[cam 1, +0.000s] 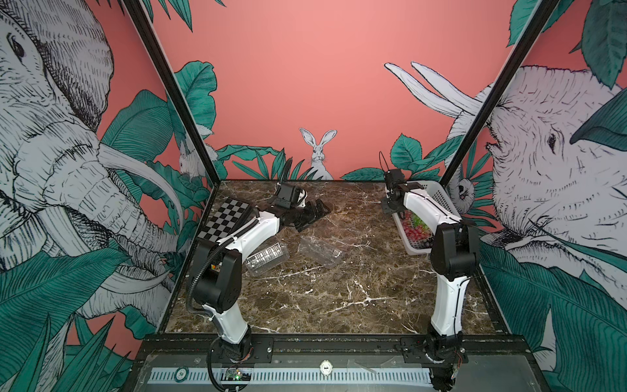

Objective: Pack grapes into containers
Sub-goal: Adjust the basket at the corner of the board.

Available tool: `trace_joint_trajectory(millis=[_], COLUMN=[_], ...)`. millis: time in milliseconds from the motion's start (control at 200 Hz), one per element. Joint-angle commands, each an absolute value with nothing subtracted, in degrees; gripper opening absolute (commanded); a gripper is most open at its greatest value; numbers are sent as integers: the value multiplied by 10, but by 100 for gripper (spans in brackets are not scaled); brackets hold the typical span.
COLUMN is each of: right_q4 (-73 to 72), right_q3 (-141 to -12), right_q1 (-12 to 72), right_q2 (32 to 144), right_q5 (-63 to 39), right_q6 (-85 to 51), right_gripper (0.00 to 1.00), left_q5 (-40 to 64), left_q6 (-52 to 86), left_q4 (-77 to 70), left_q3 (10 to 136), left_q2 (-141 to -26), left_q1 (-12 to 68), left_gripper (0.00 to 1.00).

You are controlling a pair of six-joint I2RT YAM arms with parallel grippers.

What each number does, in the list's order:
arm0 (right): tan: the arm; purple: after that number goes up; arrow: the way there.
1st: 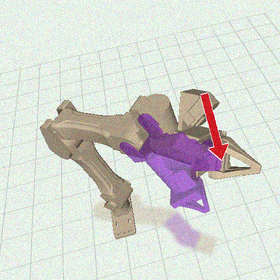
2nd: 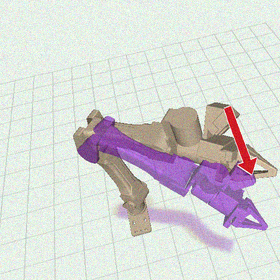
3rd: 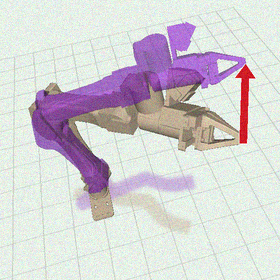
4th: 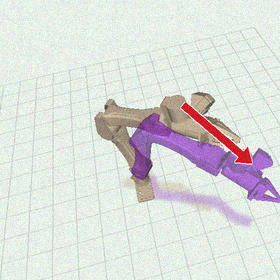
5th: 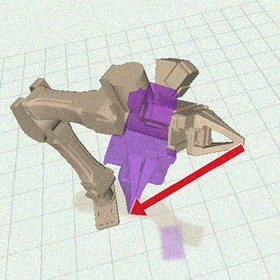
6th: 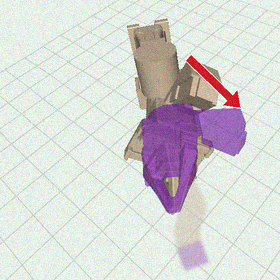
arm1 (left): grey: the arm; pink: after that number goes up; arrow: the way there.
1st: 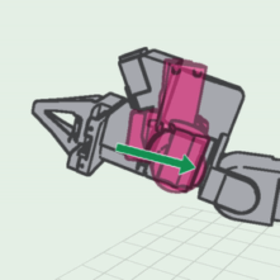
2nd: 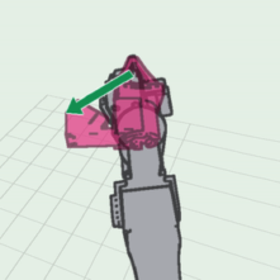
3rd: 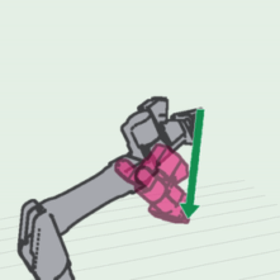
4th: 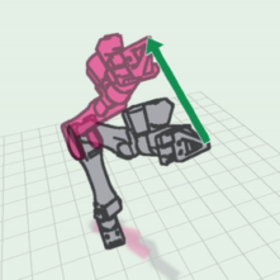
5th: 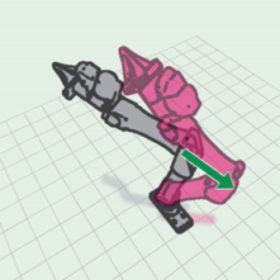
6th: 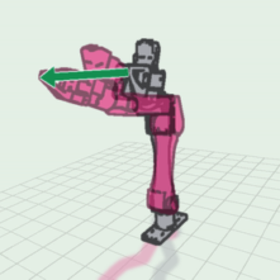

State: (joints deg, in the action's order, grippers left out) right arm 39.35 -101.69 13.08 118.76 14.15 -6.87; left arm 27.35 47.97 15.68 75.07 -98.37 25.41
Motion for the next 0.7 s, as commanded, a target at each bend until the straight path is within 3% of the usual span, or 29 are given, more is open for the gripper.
trace_joint_trajectory(millis=[0,320,695], right_q4=[391,346,332], right_q3=[-1052,-1070,-1095], right_q1=[131,127,109], right_q2=[1204,1216,1241], right_q5=[145,132,131], right_q6=[-73,31,95], right_gripper=[15,7,5], left_q5=[266,264,258], left_q6=[469,465,458], left_q4=[174,183,194], left_q3=[766,766,774], left_q2=[-963,-957,-962], left_q1=[258,257,257], left_gripper=[100,100,100])
